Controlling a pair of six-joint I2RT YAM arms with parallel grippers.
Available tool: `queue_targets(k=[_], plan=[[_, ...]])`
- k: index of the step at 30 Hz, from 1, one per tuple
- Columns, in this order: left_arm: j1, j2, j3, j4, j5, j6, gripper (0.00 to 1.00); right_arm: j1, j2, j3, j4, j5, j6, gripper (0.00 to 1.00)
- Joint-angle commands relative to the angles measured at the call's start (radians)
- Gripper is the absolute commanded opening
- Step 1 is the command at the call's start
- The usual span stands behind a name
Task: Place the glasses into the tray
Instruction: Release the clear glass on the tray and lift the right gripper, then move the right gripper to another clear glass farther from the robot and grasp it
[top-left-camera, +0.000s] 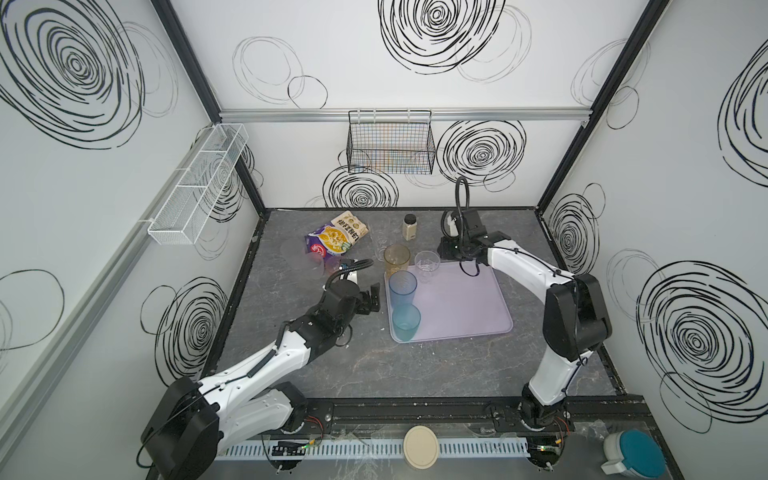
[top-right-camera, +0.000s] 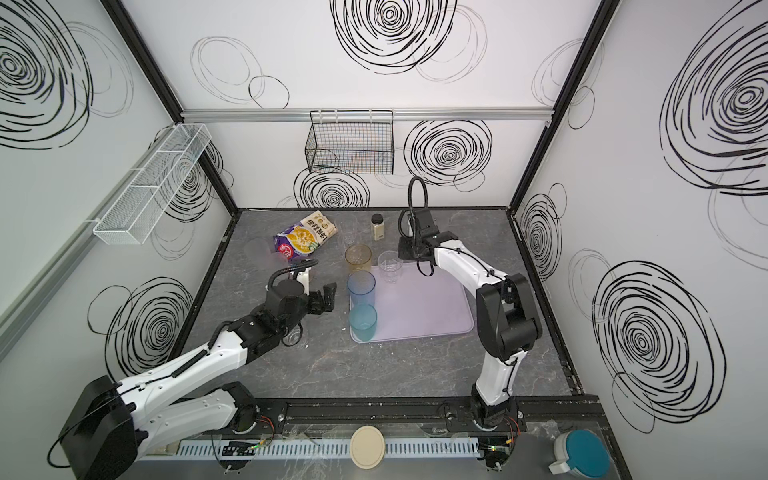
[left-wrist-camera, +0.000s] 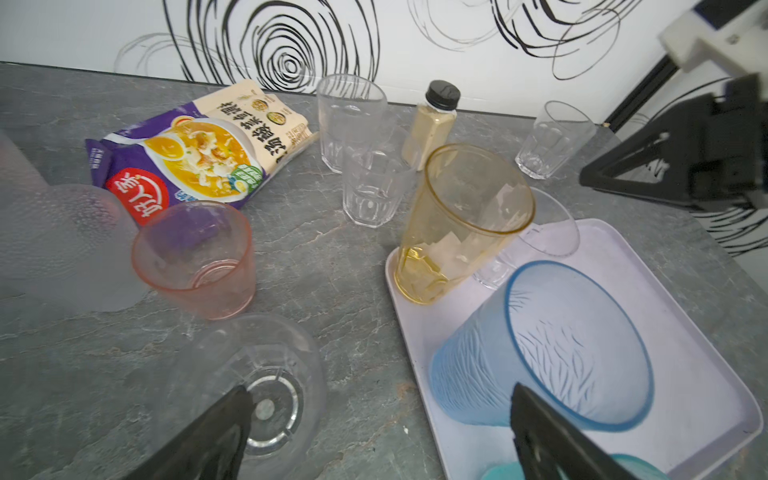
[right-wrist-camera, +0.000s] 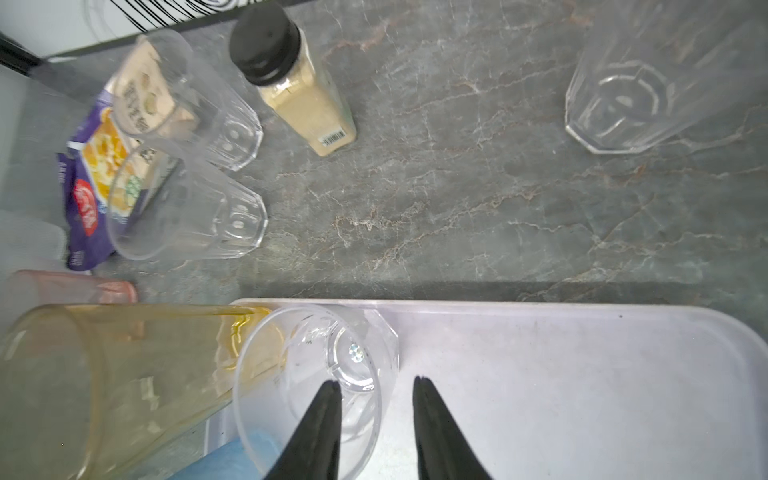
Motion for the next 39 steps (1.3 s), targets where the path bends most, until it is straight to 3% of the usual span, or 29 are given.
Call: queue_targets(k=[1,7,14,29,36,39], plan=[[0.058,-0.055,0.044,-0.022,0.015,0.036,0.99,-0.093,-0.068,-0.047,0.092,-0.141,0.059,0.38],[0.094,-0.078,0.028,-0.009,0.078,0.02,0.99,-0.222,-0.041,-0.091,0.217,-0.083,0.113,0.43],[0.022,-0.03,-0.009,0.029,0.091,-0.03,0.99,-0.313,0.136,0.097,0.15,0.029,0.151,0.46],[-0.042,0.08,-0.029,0.061,0.055,-0.016,0.98,-0.324,0.45,0.419,0.074,0.011,0.155,0.47],[-0.043,0.089,-0.028,0.062,0.05,-0.007,0.98,-0.317,0.537,0.501,0.035,0.003,0.166,0.4],[-0.042,0.092,-0.029,0.066,0.05,-0.007,0.98,-0.316,0.516,0.469,0.043,0.001,0.169,0.28]])
